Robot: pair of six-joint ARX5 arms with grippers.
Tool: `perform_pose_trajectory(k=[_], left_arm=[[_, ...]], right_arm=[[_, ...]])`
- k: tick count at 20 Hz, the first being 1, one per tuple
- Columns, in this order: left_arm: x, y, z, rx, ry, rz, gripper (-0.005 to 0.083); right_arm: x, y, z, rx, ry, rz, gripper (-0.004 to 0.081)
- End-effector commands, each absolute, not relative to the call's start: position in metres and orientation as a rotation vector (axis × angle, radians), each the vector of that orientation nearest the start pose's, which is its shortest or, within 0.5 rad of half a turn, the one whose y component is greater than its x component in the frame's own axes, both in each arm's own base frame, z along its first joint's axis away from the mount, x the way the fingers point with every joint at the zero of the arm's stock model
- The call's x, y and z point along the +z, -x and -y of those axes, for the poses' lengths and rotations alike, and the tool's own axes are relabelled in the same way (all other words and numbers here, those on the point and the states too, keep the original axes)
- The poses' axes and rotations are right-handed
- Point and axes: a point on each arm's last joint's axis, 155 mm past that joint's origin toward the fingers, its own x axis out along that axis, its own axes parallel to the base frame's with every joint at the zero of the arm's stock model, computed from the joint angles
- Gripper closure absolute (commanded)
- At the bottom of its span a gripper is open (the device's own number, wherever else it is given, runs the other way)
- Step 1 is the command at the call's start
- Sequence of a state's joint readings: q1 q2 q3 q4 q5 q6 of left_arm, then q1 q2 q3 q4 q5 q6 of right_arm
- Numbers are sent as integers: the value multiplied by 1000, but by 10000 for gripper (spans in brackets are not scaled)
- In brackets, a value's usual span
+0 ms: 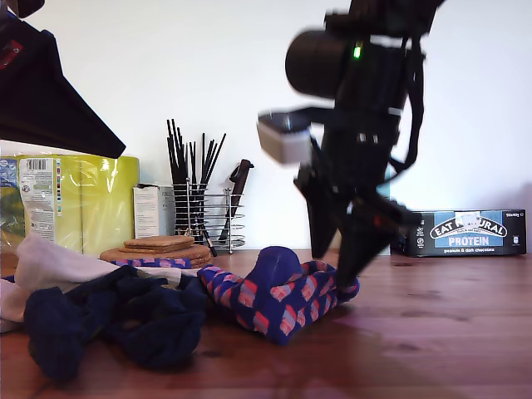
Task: Pair up the socks based on colour and pattern, by placing each sock on top of its pair
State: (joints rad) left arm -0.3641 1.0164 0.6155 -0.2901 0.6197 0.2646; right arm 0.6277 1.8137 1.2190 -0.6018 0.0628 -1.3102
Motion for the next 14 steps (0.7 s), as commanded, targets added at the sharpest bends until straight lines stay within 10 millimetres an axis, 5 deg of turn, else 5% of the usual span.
perform_pose_trajectory(k=[1, 4, 7, 10, 14], left_arm=[[153, -243, 206, -1029, -147, -569, 793], [153, -243, 206, -1028, -146, -569, 793], [153, -244, 207, -1028, -147, -565, 793], [155, -245, 207, -1028, -148, -553, 793], [155, -244, 207, -1026, -141, -562, 793]], right_arm=[[27, -341, -227, 1214, 1557, -693, 262], [22, -347, -228, 1207, 1565, -685, 404], [26, -356, -235, 1180, 1561, -641, 759], [25, -354, -234, 1182, 1555, -650, 781], [15, -331, -207, 1115, 1427, -898, 781]])
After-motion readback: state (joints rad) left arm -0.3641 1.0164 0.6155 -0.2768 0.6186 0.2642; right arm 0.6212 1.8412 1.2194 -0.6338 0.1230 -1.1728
